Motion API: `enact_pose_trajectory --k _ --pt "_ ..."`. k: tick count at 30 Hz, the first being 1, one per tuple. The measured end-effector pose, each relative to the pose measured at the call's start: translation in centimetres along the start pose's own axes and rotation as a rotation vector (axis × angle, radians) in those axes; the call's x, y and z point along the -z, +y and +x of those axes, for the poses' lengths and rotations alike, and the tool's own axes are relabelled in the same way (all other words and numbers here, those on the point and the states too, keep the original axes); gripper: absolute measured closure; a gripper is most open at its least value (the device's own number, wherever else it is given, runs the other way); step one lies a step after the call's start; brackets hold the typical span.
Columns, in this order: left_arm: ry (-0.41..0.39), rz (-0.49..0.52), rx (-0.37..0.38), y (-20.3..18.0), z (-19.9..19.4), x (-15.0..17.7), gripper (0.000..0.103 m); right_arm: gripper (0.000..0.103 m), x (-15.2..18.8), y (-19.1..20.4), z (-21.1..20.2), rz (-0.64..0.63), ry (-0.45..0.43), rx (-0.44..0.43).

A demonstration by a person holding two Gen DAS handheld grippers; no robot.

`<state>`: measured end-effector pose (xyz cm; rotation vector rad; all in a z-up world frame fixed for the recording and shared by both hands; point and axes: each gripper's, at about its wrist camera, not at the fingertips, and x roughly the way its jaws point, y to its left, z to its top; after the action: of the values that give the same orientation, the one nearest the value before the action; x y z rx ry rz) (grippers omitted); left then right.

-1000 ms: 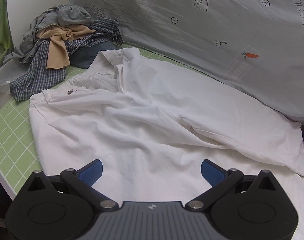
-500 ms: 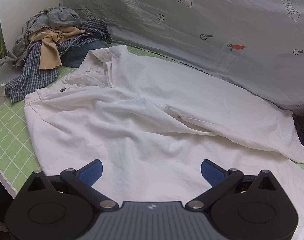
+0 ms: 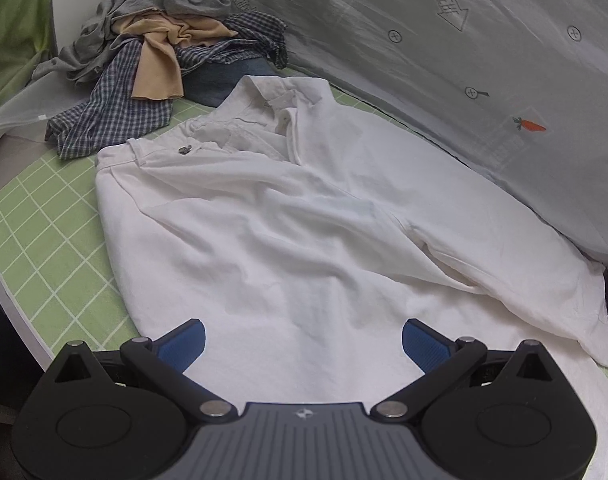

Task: Fold clothes
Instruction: 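Open the right gripper and smooth the trousers leg flat, then move the left gripper to the white trousers waistband near the button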

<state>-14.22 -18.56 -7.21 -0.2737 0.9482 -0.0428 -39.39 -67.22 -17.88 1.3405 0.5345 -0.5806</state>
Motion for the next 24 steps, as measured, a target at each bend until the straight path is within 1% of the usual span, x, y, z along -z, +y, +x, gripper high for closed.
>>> enact_pose_trajectory --k 3,10,11,15,18,21,24 --pt "0.0 -0.069 -0.007 2.7 0.6 -1.5 0.0 0.0 1.1 0.4 0.4 0.058 -0.025 -0.007" --pt "0.031 -0.273 -0.064 9.9 3.3 -4.4 0.002 0.0 2.5 0.7 0.4 0.172 -0.136 0.02" --pt "0.036 -0.3 -0.072 10.9 3.8 -4.7 0.002 0.0 2.5 0.6 0.3 0.188 -0.149 0.022" --pt "0.051 -0.388 -0.084 14.0 5.8 -6.4 0.011 0.0 2.9 0.4 0.1 0.257 -0.203 0.031" --pt "0.049 -0.391 -0.102 15.4 7.2 -7.7 0.018 0.0 3.1 0.5 0.1 0.295 -0.259 0.044" --pt "0.059 -0.379 -0.119 16.2 8.5 -8.9 0.024 0.0 2.9 0.8 0.3 0.282 -0.311 0.077" --pt "0.076 -0.375 -0.138 16.6 9.6 -9.8 0.026 0.0 2.6 1.2 0.4 0.26 -0.36 0.122"
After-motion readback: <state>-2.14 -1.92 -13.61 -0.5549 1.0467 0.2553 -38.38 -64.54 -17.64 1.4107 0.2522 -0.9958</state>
